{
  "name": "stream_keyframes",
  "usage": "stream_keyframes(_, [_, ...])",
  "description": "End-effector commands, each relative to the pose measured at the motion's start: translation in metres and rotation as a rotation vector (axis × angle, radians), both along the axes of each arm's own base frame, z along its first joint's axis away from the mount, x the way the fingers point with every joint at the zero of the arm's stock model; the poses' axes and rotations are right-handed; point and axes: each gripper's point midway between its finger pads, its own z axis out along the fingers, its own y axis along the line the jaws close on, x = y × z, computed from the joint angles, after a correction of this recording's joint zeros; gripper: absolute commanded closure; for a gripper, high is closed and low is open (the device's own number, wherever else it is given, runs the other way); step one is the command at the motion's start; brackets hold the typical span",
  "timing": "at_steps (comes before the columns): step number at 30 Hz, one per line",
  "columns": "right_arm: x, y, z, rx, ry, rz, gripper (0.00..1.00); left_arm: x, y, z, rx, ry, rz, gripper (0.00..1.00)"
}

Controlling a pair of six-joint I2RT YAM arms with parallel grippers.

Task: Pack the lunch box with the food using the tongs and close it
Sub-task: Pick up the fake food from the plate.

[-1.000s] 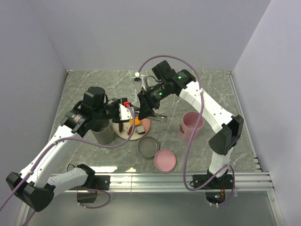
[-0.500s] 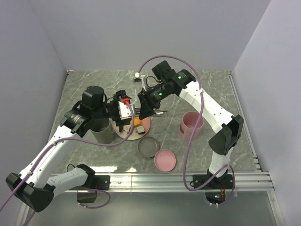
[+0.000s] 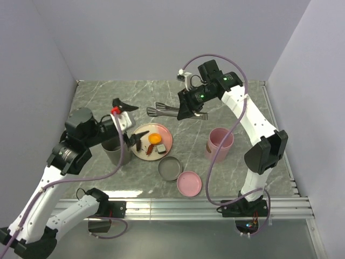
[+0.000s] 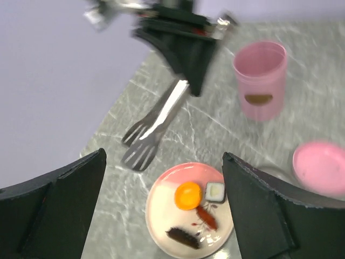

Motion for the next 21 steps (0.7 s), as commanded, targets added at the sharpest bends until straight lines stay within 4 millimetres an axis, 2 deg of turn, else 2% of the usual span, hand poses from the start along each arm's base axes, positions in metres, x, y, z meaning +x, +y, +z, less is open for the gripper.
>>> stream_keyframes(1, [-0.012, -0.019, 0.023, -0.031, -0.146, -0.010, 0.41, 0.014, 0.015, 0.020, -0.235, 0.150, 0.134, 0.05])
stream_keyframes(3, [-0.016, -0.025, 0.011, -0.062, -0.137, -0.023, 0.41, 0.020, 0.025, 0.030, -0.358, 0.220, 0.194, 0.05])
stream_keyframes(4, [-0.017, -0.028, 0.014, -0.062, -0.163, -0.034, 0.41, 0.029, 0.038, 0.033, -0.408, 0.246, 0.257, 0.05])
stream_keyframes(6, [-0.019, -0.035, 0.004, -0.097, -0.157, -0.054, 0.41, 0.033, 0.046, 0.039, -0.484, 0.317, 0.295, 0.05])
stream_keyframes(7, [-0.021, -0.037, 0.006, -0.095, -0.169, -0.061, 0.41, 0.038, 0.053, 0.040, -0.505, 0.340, 0.318, 0.05])
stream_keyframes(11, [-0.030, -0.043, -0.014, -0.117, -0.127, -0.073, 0.41, 0.043, 0.067, 0.040, -0.577, 0.424, 0.367, 0.06])
stream_keyframes(15, [-0.032, -0.041, -0.024, -0.115, -0.090, -0.093, 0.42, 0.060, 0.093, 0.037, -0.634, 0.505, 0.488, 0.06])
stream_keyframes(16, [-0.031, -0.041, -0.027, -0.120, -0.079, -0.096, 0.42, 0.070, 0.106, 0.023, -0.641, 0.580, 0.539, 0.06])
stream_keyframes(18, [-0.029, -0.041, -0.030, -0.127, -0.062, -0.107, 0.42, 0.071, 0.112, 0.020, -0.655, 0.670, 0.510, 0.06])
stream_keyframes(19, [-0.028, -0.040, -0.036, -0.138, -0.042, -0.107, 0.42, 0.076, 0.115, 0.006, -0.655, 0.746, 0.522, 0.06])
stream_keyframes(21, [-0.025, -0.038, -0.040, -0.146, -0.022, -0.112, 0.42, 0.080, 0.128, -0.002, -0.662, 0.780, 0.543, 0.07])
